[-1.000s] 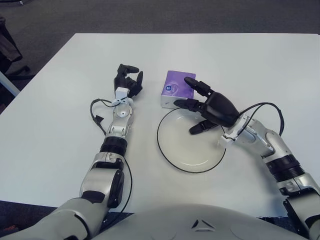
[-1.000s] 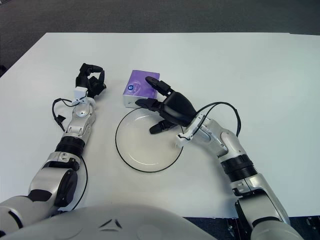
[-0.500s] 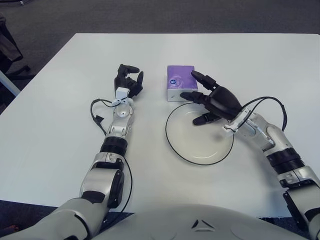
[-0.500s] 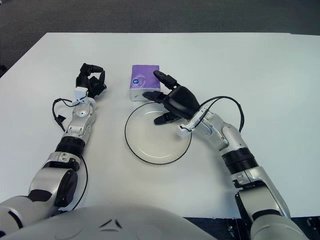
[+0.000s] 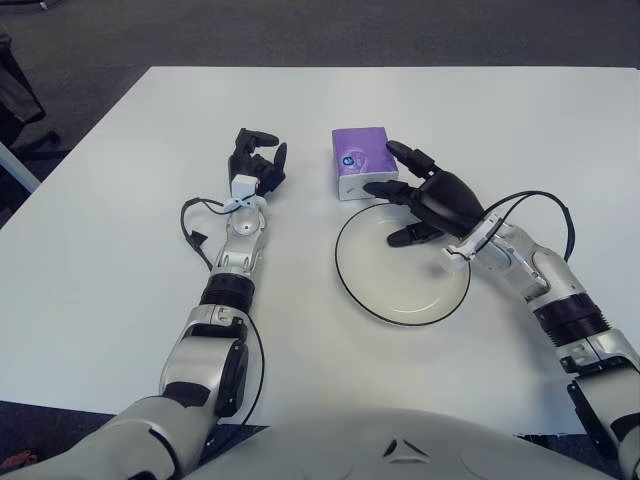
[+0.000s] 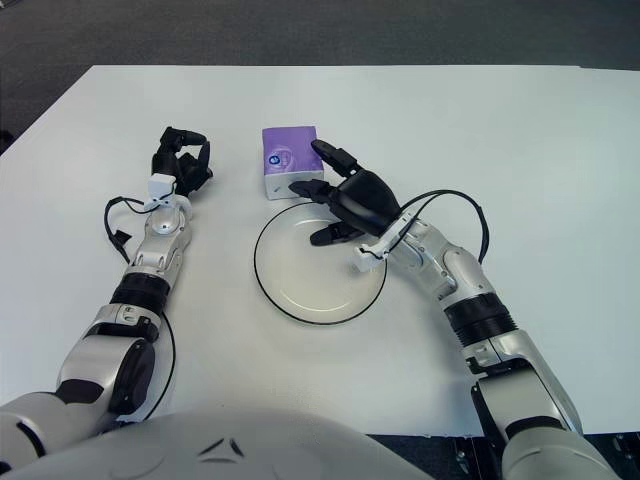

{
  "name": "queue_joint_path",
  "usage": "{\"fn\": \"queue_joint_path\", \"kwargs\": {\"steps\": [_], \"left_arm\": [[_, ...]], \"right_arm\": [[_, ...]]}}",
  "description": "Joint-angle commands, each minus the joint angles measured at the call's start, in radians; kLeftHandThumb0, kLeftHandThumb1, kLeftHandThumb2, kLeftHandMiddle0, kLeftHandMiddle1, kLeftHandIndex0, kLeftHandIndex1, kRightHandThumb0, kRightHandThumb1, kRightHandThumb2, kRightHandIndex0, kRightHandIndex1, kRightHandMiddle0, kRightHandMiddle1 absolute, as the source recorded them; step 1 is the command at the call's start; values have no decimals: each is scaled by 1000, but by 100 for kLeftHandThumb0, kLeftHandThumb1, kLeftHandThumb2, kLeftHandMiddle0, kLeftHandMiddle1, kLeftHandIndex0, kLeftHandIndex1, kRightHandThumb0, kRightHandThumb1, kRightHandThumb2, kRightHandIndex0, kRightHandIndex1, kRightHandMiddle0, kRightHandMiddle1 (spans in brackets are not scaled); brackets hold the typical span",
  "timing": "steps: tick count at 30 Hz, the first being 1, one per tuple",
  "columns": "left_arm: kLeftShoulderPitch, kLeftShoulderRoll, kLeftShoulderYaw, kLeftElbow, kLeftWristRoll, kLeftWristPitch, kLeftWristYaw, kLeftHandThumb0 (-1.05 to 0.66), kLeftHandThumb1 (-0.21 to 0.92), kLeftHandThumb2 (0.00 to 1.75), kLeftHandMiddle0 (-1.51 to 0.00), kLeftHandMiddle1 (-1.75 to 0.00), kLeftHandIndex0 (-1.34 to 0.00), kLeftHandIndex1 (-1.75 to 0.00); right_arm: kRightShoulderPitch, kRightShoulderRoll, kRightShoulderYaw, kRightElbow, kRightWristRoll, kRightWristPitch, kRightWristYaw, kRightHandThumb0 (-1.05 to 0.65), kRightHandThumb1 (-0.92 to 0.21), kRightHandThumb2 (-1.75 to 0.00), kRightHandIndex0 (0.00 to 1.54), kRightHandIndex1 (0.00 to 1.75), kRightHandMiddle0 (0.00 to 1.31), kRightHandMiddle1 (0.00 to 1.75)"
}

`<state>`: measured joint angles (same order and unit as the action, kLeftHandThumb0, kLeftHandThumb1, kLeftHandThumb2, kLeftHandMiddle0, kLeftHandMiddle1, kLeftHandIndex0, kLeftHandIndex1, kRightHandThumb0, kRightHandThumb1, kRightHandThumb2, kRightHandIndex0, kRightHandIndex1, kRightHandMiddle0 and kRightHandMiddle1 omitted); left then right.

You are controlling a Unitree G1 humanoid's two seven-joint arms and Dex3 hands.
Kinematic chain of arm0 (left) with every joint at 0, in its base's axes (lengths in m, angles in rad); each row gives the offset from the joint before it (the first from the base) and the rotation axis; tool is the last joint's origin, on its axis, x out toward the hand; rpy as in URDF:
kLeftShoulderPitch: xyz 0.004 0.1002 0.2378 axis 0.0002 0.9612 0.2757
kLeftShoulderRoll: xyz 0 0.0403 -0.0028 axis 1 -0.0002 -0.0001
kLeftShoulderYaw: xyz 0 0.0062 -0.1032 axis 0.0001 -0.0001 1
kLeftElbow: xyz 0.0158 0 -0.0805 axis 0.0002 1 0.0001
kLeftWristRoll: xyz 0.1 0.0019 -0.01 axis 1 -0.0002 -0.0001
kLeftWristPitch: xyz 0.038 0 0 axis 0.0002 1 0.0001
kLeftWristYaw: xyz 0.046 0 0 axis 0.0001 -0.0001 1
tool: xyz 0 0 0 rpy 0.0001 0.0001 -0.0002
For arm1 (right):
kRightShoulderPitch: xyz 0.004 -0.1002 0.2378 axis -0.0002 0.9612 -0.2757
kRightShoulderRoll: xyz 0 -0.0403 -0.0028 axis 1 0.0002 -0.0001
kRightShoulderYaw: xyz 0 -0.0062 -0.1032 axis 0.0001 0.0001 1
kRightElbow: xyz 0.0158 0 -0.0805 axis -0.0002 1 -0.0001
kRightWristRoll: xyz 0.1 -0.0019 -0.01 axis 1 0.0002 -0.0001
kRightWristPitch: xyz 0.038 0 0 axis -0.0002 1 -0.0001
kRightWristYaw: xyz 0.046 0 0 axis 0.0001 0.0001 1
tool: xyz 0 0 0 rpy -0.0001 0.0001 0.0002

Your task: Put the tissue paper into the plate.

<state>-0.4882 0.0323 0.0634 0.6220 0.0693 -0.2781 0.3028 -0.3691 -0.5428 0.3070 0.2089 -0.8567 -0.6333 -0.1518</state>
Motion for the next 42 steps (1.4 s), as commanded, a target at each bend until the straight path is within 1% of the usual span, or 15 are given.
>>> {"fn": "queue_joint_path", "kwargs": {"steps": [1, 14, 18, 22, 26, 29, 31, 37, 40, 42], "left_arm": [[101, -12, -10, 44, 20, 11, 3, -37, 84, 49, -79, -175, -40, -159], [104, -13, -11, 35, 20, 19, 3, -37, 83, 51, -79, -175, -40, -159], [107, -12, -11, 30, 21, 22, 3, -37, 83, 51, -79, -175, -39, -160], [109, -13, -12, 25, 22, 24, 1, -37, 83, 52, -79, -175, -39, -160], [109, -13, -11, 25, 22, 26, -1, -37, 82, 53, -79, -175, -39, -160], [108, -13, -11, 25, 24, 27, -1, -37, 82, 53, -79, -175, -39, -161], [107, -14, -11, 28, 25, 27, 0, -37, 82, 54, -79, -175, -39, -161], [105, -15, -13, 35, 29, 25, 3, -37, 82, 54, -79, -175, -39, -161], [104, -14, -13, 41, 30, 22, 3, -37, 81, 55, -79, -175, -39, -161], [103, -14, -14, 43, 31, 20, 4, -37, 81, 55, -79, -175, -39, -161]], "right_arm": [[-14, -14, 7, 13, -6, 7, 4, -42, -92, -52, 63, 0, 55, 0], [-17, -13, 11, 21, 8, 3, 10, -42, -92, -53, 61, 0, 55, 0], [-14, -11, 4, 19, 43, -26, 8, -42, -92, -53, 61, 0, 55, 0], [-8, -6, -22, -13, 119, -71, 5, -42, -92, -53, 61, 0, 55, 0], [-24, 1, -48, -67, 229, -96, 48, -42, -92, -53, 62, 0, 55, 0], [-47, -7, -64, -102, 298, -87, 107, -42, -92, -51, 63, 1, 56, 0], [-72, -9, -73, -113, 335, -72, 149, -40, -92, -45, 65, 1, 56, 1], [-127, 2, -87, -124, 387, -34, 234, -37, -92, -39, 67, 2, 58, 1], [-160, 14, -84, -120, 394, -19, 265, -36, -92, -37, 68, 2, 59, 2], [-169, 18, -83, -115, 393, -19, 274, -35, -92, -36, 68, 2, 59, 2]]}}
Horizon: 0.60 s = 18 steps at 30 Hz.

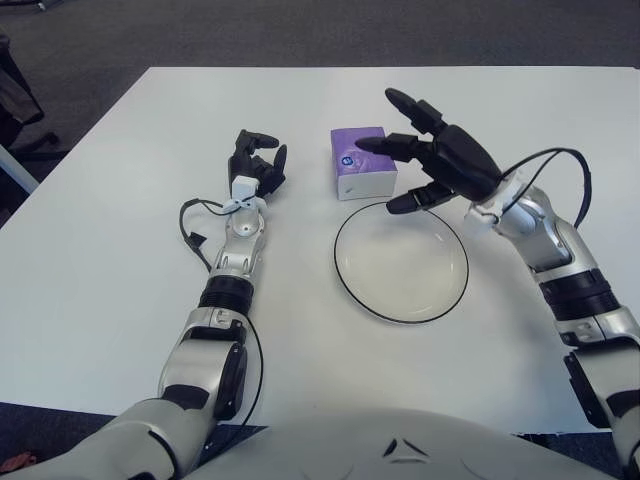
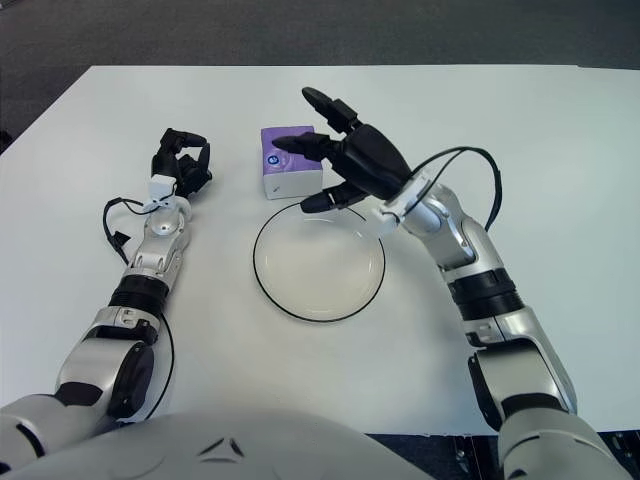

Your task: Put the tissue paper into the plate.

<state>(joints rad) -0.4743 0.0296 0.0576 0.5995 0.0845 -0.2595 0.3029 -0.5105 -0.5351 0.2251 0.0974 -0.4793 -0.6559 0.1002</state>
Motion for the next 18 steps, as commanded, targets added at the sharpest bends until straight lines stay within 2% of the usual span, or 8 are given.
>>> {"fn": "queue_joint_path", "kwargs": {"steps": [1, 18], "left_arm": [[88, -11, -8, 67, 16, 1, 4, -37, 81, 55, -79, -175, -39, -161], [80, -15, -14, 97, 24, -19, 13, -37, 81, 55, -80, -175, -39, -161]], "right_arm": [[-36, 13, 0, 4, 13, 1, 26, -36, -92, -35, 69, 2, 59, 2], [-206, 55, 52, 204, -63, -22, 48, -35, -92, -33, 72, 2, 60, 2]]}}
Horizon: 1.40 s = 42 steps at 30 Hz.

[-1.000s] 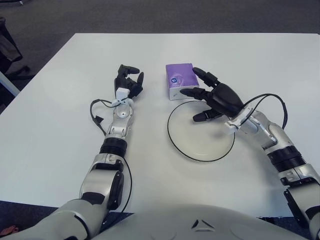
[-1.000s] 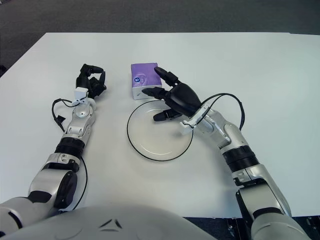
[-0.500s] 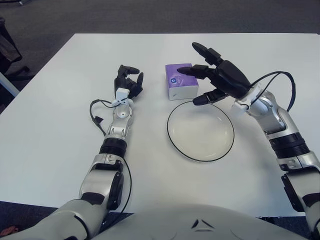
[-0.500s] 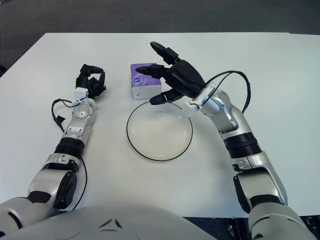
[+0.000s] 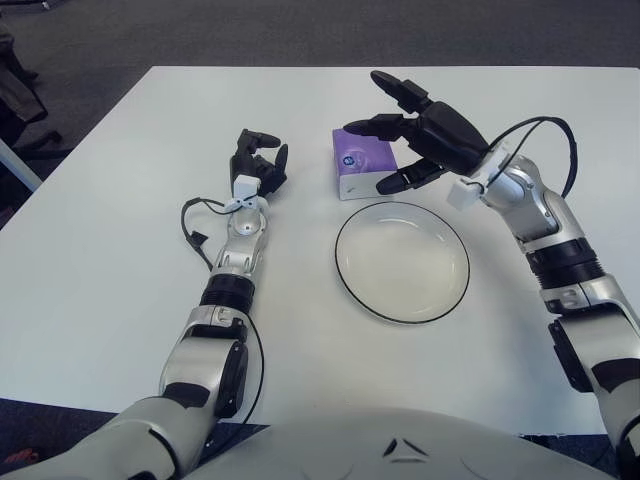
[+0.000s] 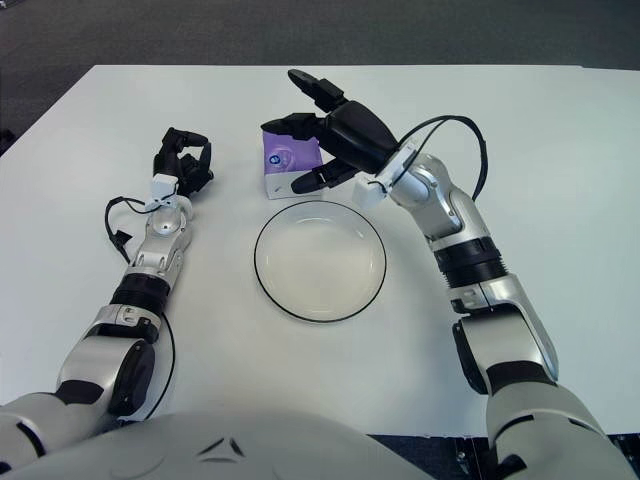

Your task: Put the tissue paper into the plate.

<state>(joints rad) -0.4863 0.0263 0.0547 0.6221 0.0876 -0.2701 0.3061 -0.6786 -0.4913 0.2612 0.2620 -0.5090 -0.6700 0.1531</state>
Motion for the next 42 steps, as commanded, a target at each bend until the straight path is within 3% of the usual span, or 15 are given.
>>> {"fn": "queue_joint_path", "kwargs": {"steps": [1, 17, 33, 42], "left_arm": [[92, -13, -11, 76, 22, -10, 10, -37, 81, 55, -80, -175, -39, -161], [90, -16, -17, 95, 23, -32, 18, -36, 84, 50, -80, -175, -40, -158], [90, -18, -15, 107, 16, -56, 16, -36, 87, 43, -82, -175, -41, -156], [90, -20, -15, 109, 17, -63, 17, -36, 88, 41, -82, -175, -41, -155]], "right_arm": [[-46, 15, 21, 53, -42, -10, -10, -35, -92, -33, 72, 2, 60, 2], [-185, 78, 105, 365, -162, -60, -137, -40, -92, -35, 71, 1, 60, 1], [-289, 124, 189, 568, -177, -52, -110, -48, -92, -38, 58, 0, 58, 0], [-336, 147, 227, 681, -206, -65, -162, -52, -92, -41, 53, 0, 55, 0]]}}
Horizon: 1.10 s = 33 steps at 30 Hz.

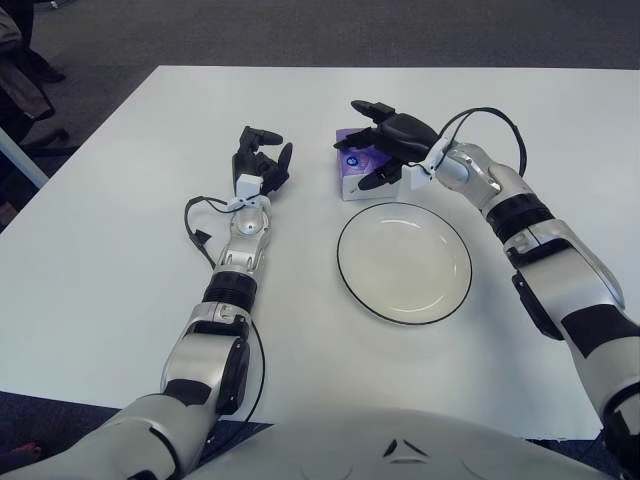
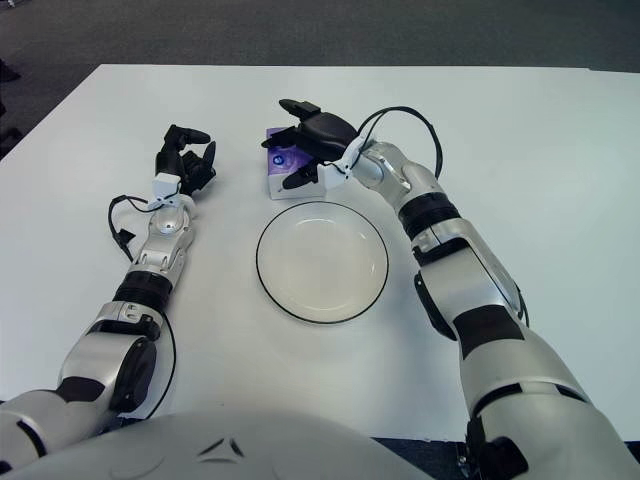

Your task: Put the tissue paper into the plate.

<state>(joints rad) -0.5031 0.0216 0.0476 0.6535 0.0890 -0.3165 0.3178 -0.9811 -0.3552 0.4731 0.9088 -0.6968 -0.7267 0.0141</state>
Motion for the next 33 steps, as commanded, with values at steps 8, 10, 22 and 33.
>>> {"fn": "queue_joint_path", "kwargs": {"steps": [8, 10, 22, 33], "left_arm": [[109, -16, -8, 74, 16, -17, 7, -36, 89, 39, -83, -175, -41, -155], [111, -17, -9, 69, 17, -16, 7, -36, 89, 39, -83, -175, -41, -155], [122, -15, -9, 47, 17, -9, 6, -36, 90, 36, -83, -175, -41, -154], [131, -13, -4, 29, 16, -5, 10, -36, 92, 32, -83, -175, -41, -153]], "right_arm": [[-54, 34, 20, 115, 12, 0, 9, -54, -92, -41, 52, 0, 53, 0], [-52, 35, 16, 129, 27, -6, 30, -55, -92, -42, 51, 0, 53, 0], [-54, 25, 29, 158, 56, 31, 186, -61, -92, -40, 29, 0, 40, 0], [-46, 23, 19, 143, 97, 68, 295, -65, -92, -37, 21, 0, 24, 0]]}}
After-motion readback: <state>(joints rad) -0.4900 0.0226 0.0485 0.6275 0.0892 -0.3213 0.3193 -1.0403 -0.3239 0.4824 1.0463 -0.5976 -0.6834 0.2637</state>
